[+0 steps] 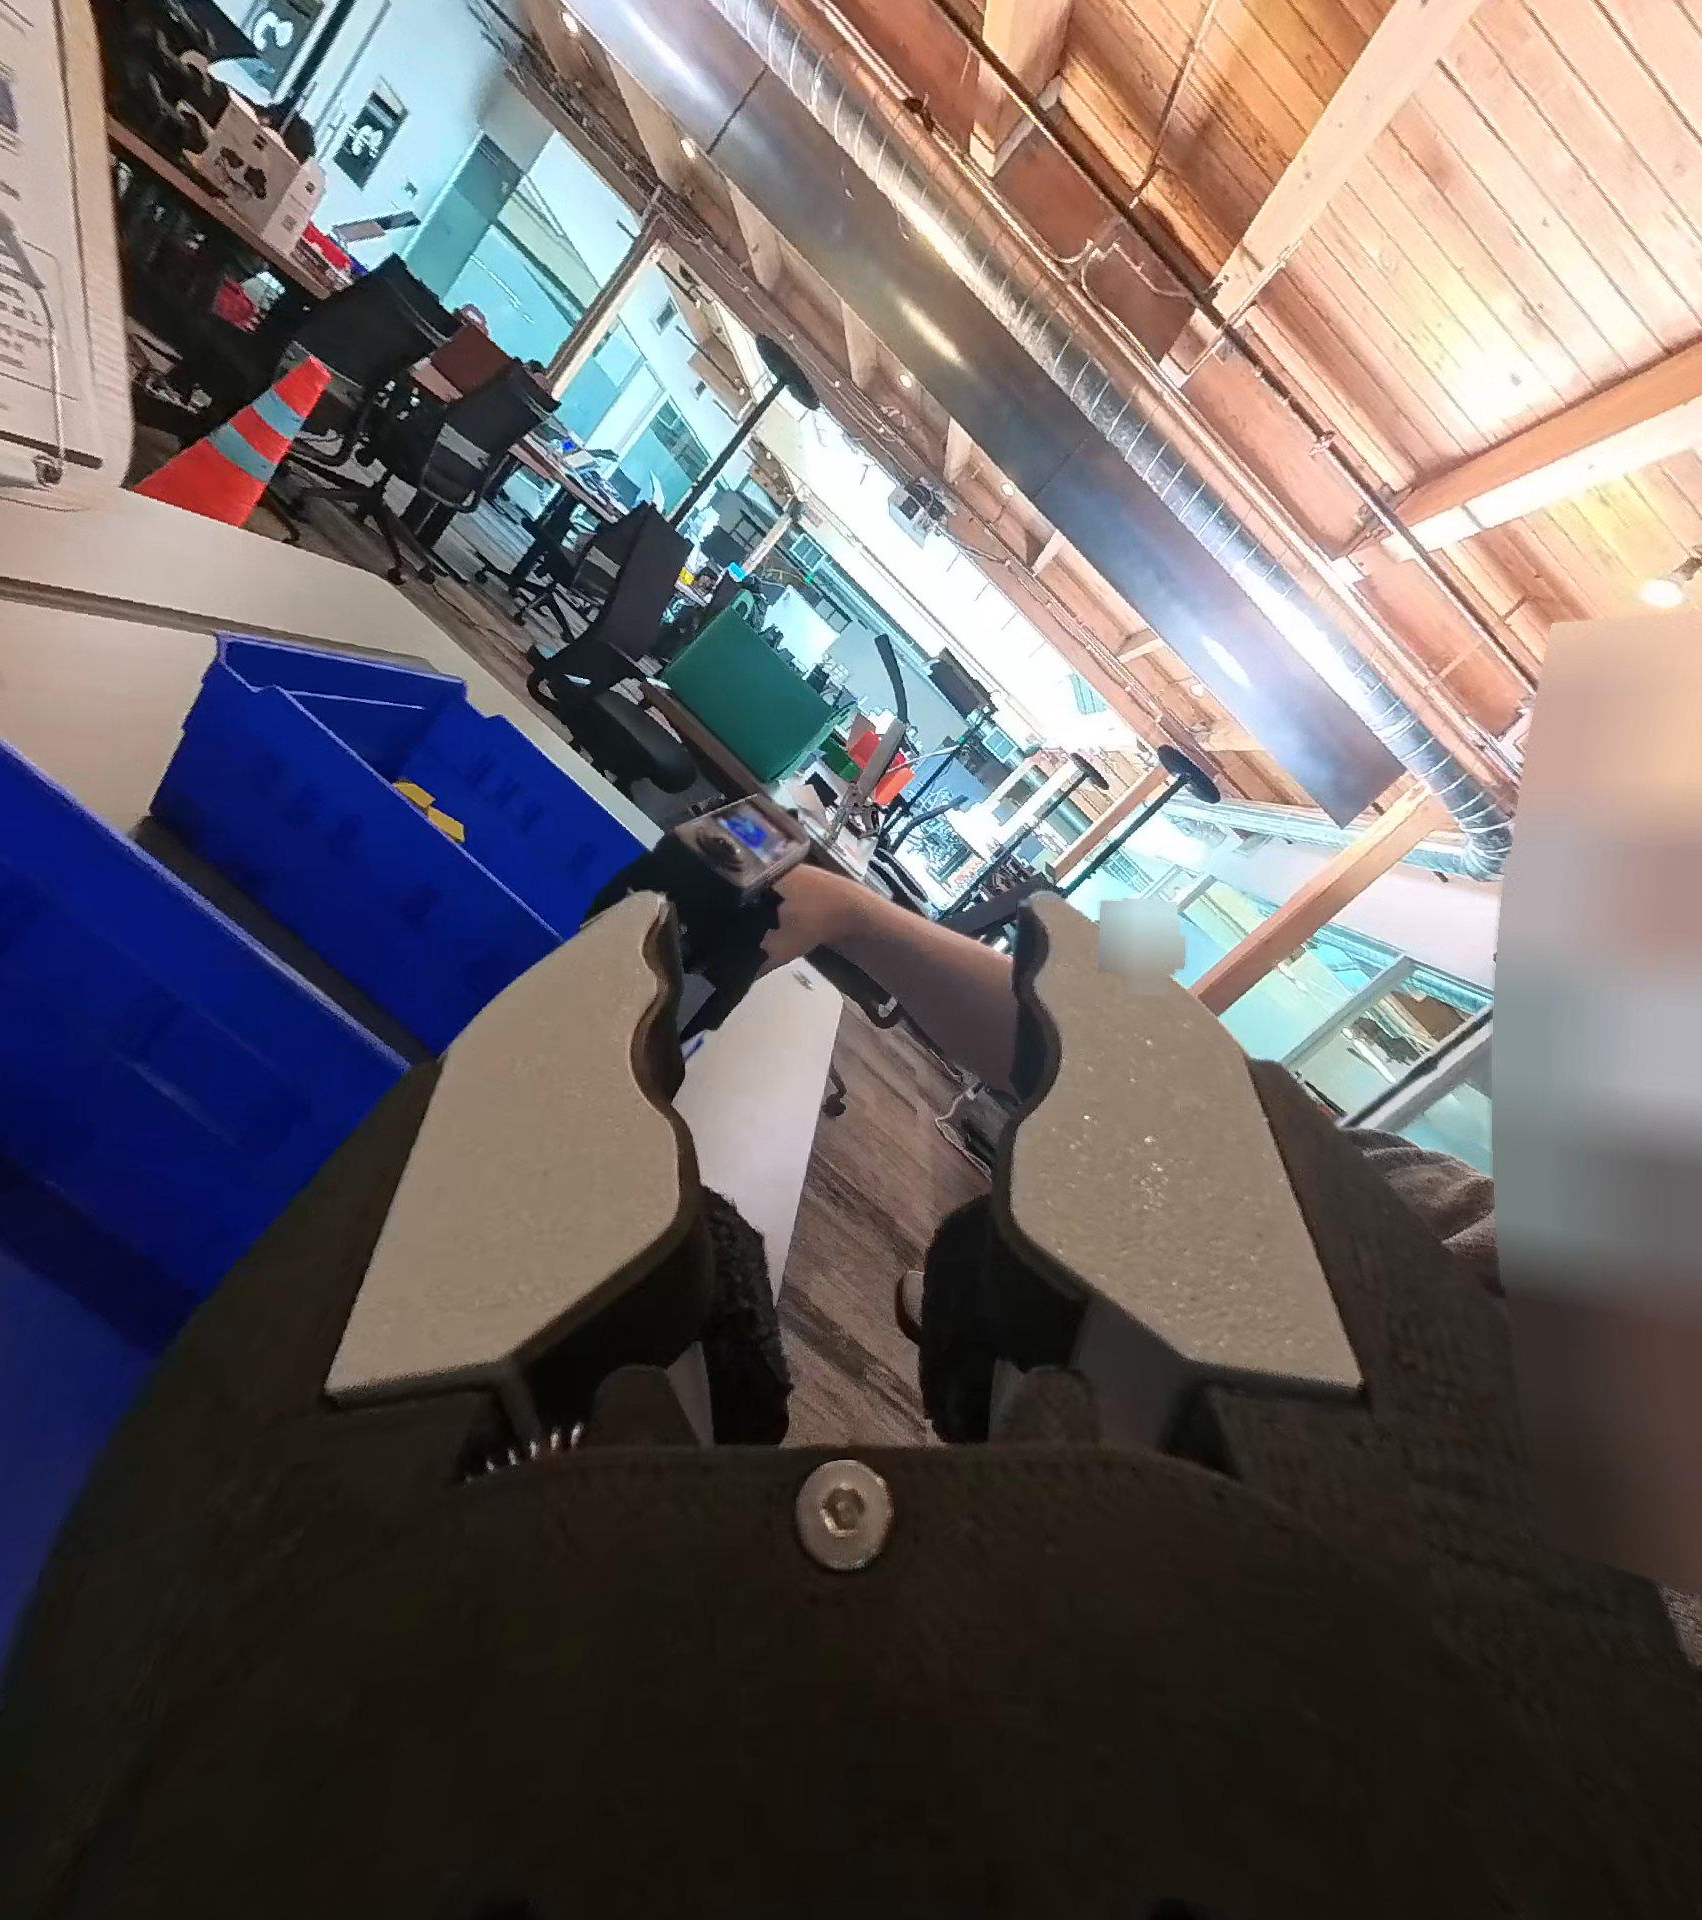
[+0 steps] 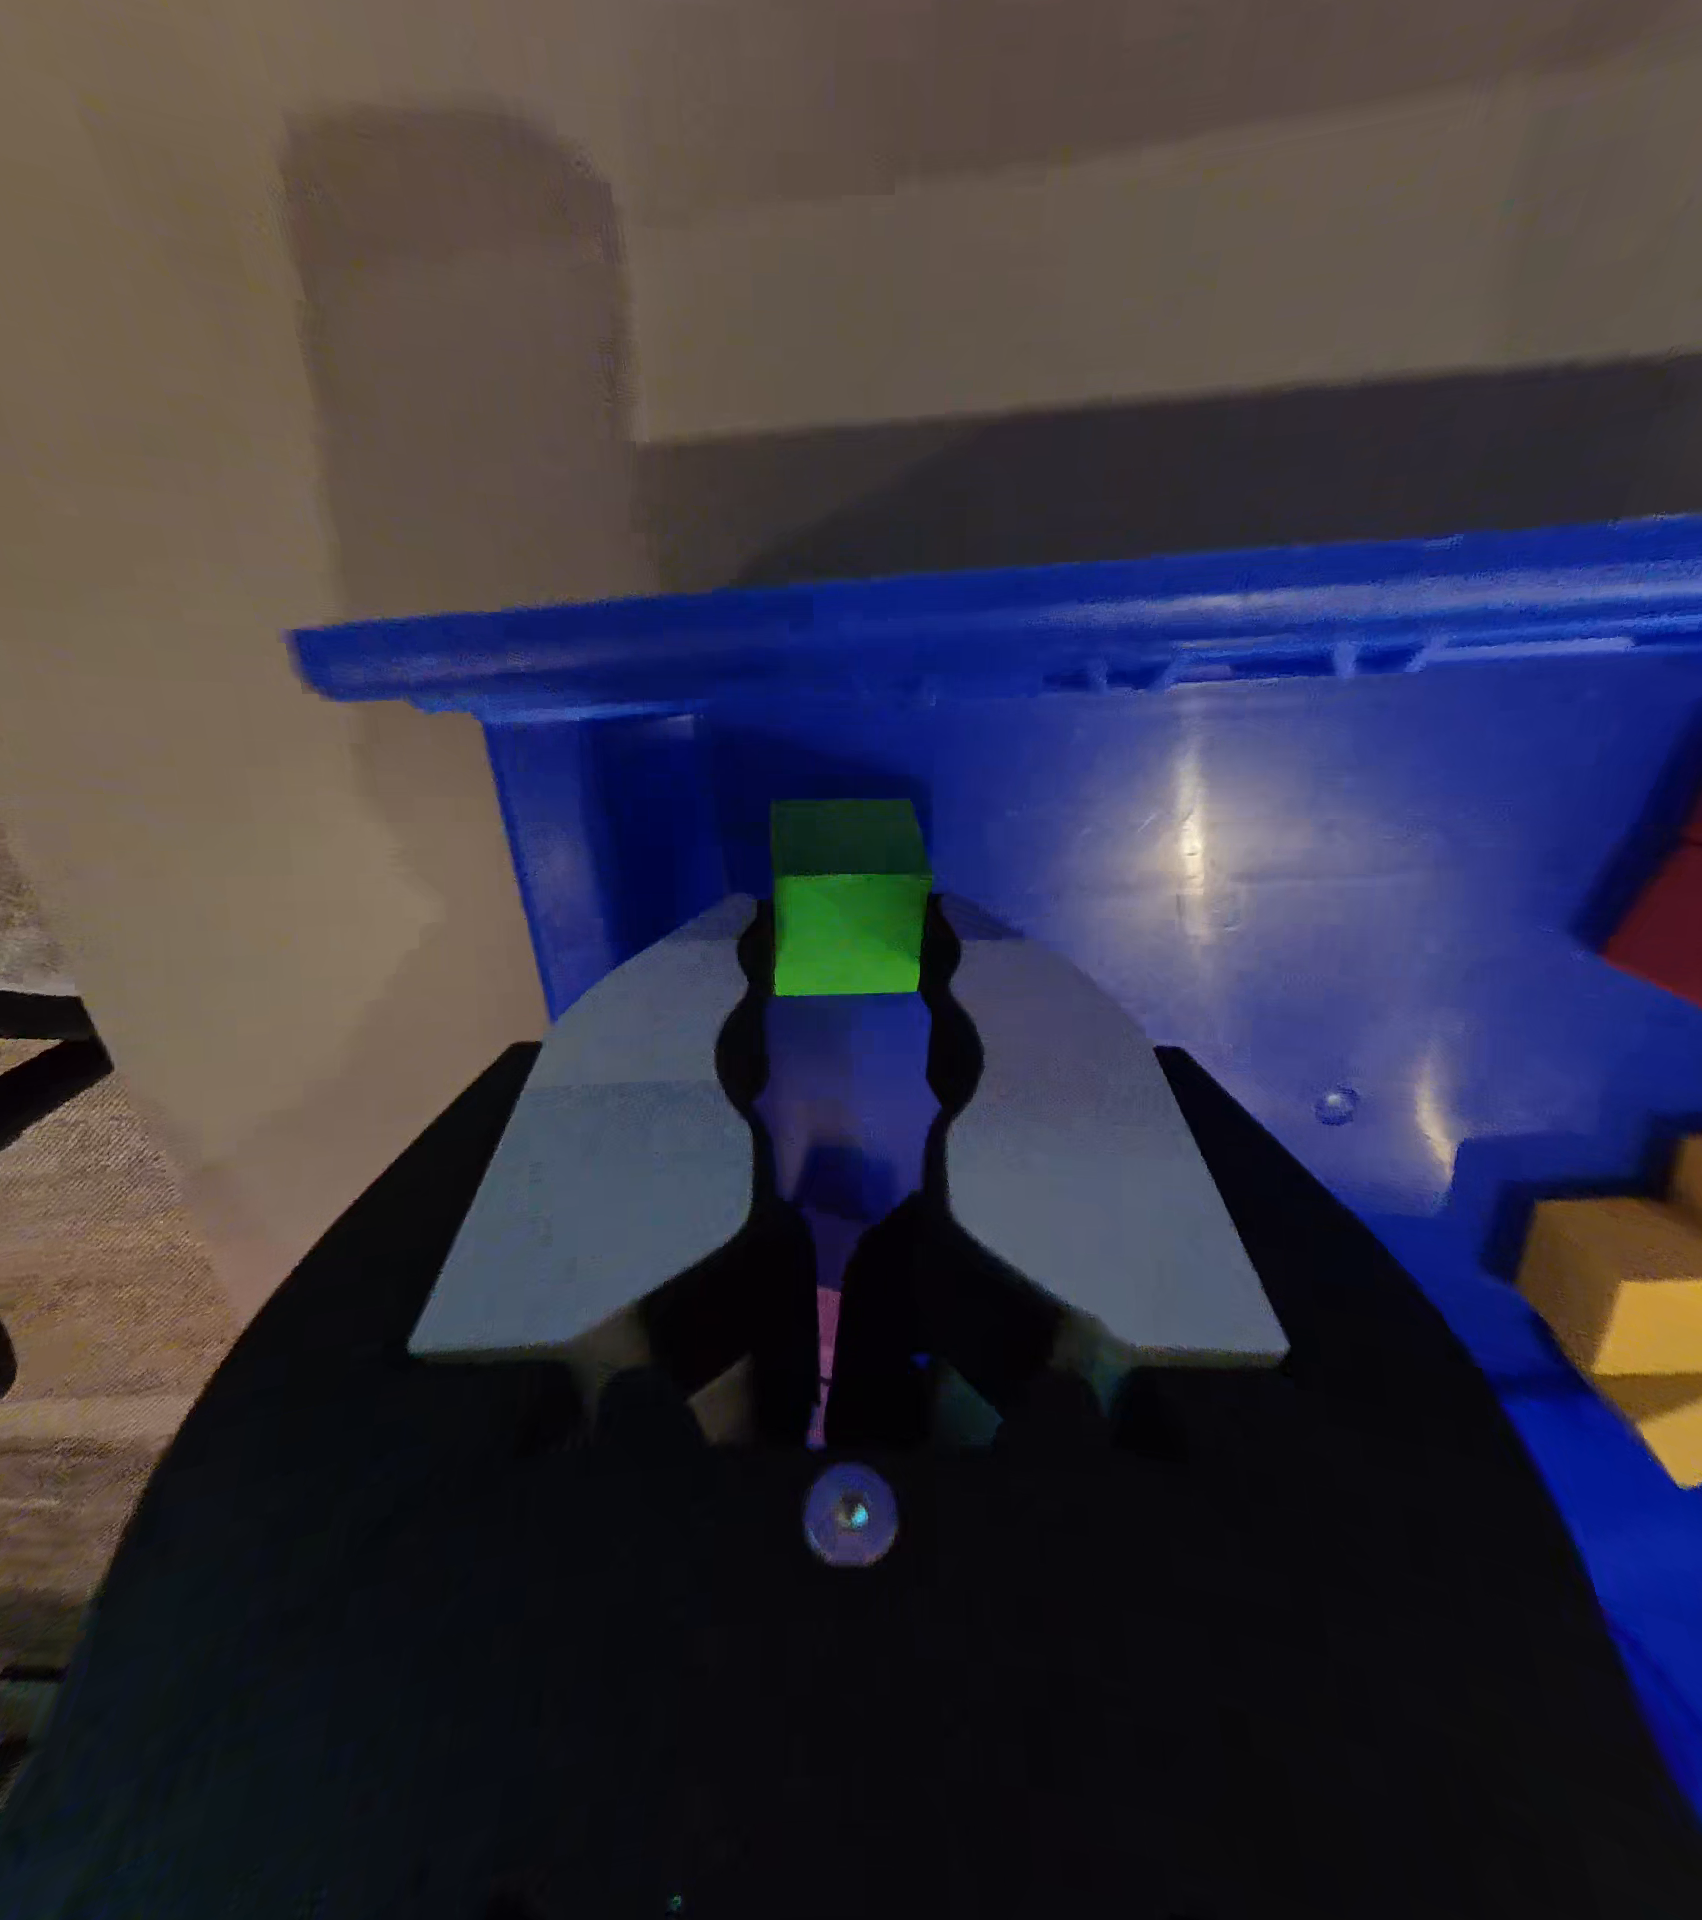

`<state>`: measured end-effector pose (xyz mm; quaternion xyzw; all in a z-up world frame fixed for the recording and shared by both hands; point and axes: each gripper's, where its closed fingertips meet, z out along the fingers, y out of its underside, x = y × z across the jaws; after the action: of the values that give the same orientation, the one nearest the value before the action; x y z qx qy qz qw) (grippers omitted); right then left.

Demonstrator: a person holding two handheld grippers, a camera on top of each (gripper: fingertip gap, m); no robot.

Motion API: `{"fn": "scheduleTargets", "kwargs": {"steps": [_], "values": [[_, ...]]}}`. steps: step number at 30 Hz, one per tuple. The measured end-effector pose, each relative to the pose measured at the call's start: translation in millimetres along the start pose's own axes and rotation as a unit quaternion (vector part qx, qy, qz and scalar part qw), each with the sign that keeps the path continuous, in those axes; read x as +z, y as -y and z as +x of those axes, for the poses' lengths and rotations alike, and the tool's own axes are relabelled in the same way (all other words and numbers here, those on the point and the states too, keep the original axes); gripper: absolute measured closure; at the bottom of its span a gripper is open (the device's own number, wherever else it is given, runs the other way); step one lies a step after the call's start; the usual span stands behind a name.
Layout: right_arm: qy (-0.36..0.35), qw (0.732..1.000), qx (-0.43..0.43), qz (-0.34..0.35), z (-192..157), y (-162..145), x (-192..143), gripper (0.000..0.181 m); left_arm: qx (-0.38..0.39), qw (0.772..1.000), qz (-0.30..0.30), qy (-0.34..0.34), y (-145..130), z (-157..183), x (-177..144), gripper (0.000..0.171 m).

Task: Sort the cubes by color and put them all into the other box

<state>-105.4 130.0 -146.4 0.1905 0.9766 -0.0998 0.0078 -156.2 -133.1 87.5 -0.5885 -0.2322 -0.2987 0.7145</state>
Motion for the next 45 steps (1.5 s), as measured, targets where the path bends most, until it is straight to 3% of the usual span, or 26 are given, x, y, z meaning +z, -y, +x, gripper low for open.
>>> {"fn": "scheduleTargets", "kwargs": {"steps": [11,17,20,21,24,27,31,35,42,43,45], "values": [[0.013,1.000,-0.005,0.019,-1.1,14.1,3.3,0.153,0.002,1.000,-0.006,0.013,1.3,-6.7,-1.1,0.111],[0.011,1.000,0.010,0.024,1.4,12.2,-8.5,0.142,-0.004,1.000,-0.021,0.021,-4.1,-14.1,2.9,0.111],[-0.006,1.000,0.009,0.022,3.7,9.2,-20.2,0.142,0.003,0.996,-0.044,0.080,-11.1,-38.4,4.8,0.111],[-0.014,1.000,0.010,0.026,5.5,8.7,-26.0,0.142,0.014,0.988,-0.063,0.143,-16.0,-60.1,2.7,0.112],[-0.046,0.998,0.015,0.051,11.7,11.7,-47.0,0.144,0.073,0.931,-0.131,0.332,-26.1,-122.3,-10.2,0.112],[-0.075,0.994,0.011,0.079,13.4,18.9,-64.5,0.148,0.111,0.879,-0.214,0.412,-41.0,-157.4,1.9,0.108],[-0.104,0.989,0.000,0.101,10.0,26.5,-76.4,0.152,0.160,0.813,-0.277,0.487,-49.4,-207.5,16.5,0.103],[-0.127,0.985,-0.019,0.111,2.8,27.2,-82.0,0.153,0.154,0.781,-0.317,0.515,-65.5,-240.0,19.3,0.104],[-0.149,0.978,-0.037,0.143,-2.6,29.7,-92.7,0.154,0.130,0.747,-0.368,0.538,-87.3,-272.4,11.0,0.108],[-0.149,0.977,-0.039,0.148,-3.8,30.8,-93.7,0.154,0.128,0.747,-0.370,0.538,-88.3,-274.9,10.6,0.112],[-0.151,0.976,-0.041,0.152,-5.6,31.6,-94.5,0.154,0.128,0.753,-0.370,0.529,-88.2,-273.9,11.5,0.143]]}}
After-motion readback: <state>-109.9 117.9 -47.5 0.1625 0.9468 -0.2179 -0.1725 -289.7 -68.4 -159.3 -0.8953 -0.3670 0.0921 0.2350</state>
